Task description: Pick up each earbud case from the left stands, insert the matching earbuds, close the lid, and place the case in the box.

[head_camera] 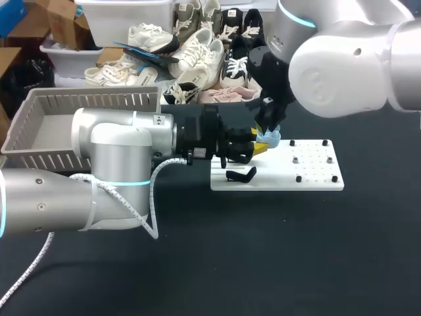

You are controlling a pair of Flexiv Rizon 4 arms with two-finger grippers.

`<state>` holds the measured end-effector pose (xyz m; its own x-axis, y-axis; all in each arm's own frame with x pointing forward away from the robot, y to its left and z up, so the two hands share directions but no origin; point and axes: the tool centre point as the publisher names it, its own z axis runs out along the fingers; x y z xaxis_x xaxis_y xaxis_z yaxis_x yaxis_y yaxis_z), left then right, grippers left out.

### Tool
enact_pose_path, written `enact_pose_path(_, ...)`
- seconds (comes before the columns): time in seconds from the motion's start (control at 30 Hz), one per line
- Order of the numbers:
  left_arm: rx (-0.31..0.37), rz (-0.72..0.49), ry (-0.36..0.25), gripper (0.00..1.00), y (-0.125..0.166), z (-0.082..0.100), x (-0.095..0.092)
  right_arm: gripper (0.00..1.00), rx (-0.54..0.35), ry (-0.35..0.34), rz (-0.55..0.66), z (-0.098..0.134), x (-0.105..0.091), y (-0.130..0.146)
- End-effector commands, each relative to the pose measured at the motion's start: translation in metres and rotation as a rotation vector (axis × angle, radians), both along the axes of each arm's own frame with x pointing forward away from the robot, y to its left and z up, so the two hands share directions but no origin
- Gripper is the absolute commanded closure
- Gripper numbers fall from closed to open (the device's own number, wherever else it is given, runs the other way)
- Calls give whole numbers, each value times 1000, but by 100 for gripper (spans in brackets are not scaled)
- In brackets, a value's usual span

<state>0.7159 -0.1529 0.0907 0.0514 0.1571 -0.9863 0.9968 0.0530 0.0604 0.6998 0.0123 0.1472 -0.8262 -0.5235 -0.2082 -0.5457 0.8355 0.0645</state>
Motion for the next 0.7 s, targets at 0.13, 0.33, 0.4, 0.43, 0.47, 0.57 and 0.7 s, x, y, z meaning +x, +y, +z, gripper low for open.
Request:
enact_pose_path(0.13, -1, 5, -2, 100, 0, 0, -1, 100, -4, 5, -2, 0, 1, -1)
enact_pose_path(0.33, -1, 5, -2, 100, 0, 0, -1, 100, -9, 5, -5, 0, 1, -2)
enact_pose_path(0.4, -1, 5, -2, 100, 0, 0, -1, 100, -9, 6, -6, -1, 0, -3)
enact_pose_path(0.43, -1, 5, -2, 100, 0, 0, -1, 100, -10, 7, -6, -1, 0, -3)
enact_pose_path(0.47, -1, 5, -2, 100, 0, 0, -1, 100, -11, 8, -6, -1, 0, -3)
enact_pose_path(0.57, -1, 5, -2, 100, 0, 0, -1, 100, -13, 11, -5, -2, 0, -3)
enact_pose_path(0.7, -1, 5, -2, 100, 0, 0, -1, 100, -16, 17, -6, -4, 0, -3)
